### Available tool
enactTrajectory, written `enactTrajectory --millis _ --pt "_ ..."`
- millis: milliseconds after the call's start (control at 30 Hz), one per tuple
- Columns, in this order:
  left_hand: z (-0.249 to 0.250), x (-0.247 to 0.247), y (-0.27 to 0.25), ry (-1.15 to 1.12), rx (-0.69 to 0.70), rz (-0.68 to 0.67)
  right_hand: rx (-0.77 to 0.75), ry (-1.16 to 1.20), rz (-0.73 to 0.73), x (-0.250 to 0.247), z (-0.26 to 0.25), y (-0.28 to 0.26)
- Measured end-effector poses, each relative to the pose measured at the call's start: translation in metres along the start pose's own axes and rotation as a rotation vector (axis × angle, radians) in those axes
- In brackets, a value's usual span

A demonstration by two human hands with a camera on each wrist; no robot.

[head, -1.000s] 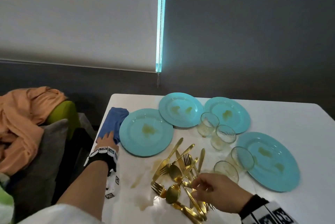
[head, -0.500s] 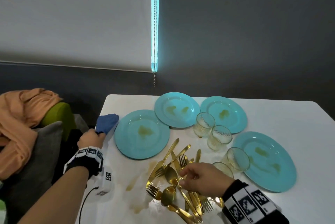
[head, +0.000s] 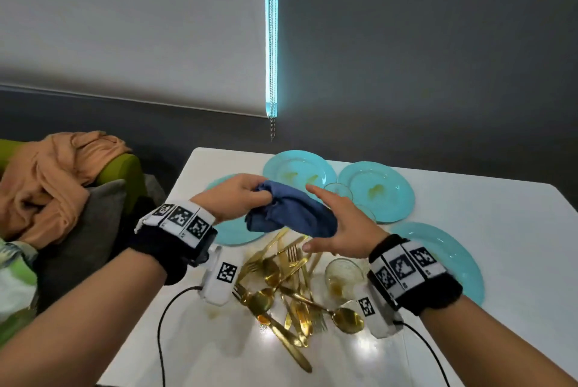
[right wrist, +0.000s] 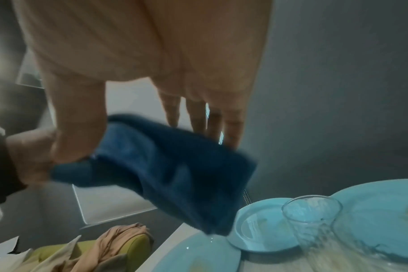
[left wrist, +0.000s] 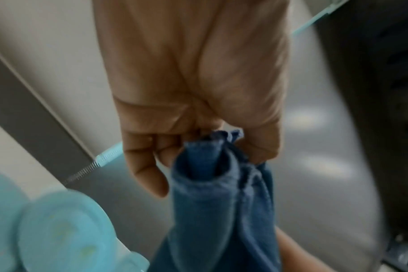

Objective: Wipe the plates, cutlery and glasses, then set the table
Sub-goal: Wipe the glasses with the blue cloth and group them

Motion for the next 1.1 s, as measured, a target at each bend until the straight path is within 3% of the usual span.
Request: enactTrajectory --millis 100,267,367,467,567,733,933,1000,1100 --pt "0.028 0.050 0.007 -0.331 0.023 -0.055 -0.018 0.216 0.023 -0.011 0.026 -0.024" --pt "0.014 0.131 0.023 -0.594 -0.114 -0.002 0.182 0.701 0.061 -0.025 0.090 -0.071" --pt "-0.027 0.180 0.021 -0.338 -0.265 -0.010 0.319 0.873 0.128 -0.032 0.127 -0.092" --pt "-0.059 0.213 0.014 -0.031 -0.313 0.101 0.400 0.960 0.216 -0.041 0.152 -0.110" --pt "-0.073 0.240 0.017 -0.051 -0.266 0.175 0.447 0.994 0.208 -0.040 0.170 -0.122" --pt "-0.097 0.260 0.030 -0.227 -0.353 0.348 0.447 1.122 0.127 -0.031 0.176 -0.132" --pt "-0.095 0.256 0.035 -0.142 -0.331 0.441 0.378 0.868 0.156 -0.032 0.168 -0.131" --pt "-0.086 0.249 0.030 -0.075 -0.229 0.486 0.304 0.677 0.211 -0.037 0.159 -0.127" --pt "-0.066 0.242 0.021 -0.033 -0.021 0.474 0.050 0.189 0.209 -0.039 0.130 -0.118"
Point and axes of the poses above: each hand's wrist, its own y-axis towards the middle knuckle, its own x-axis out of the palm, z = x × y, the point moved 4 cm from there along y, towards the middle knuckle, and after that the axes turned 3 degrees about -z, right-handed, at the moved point
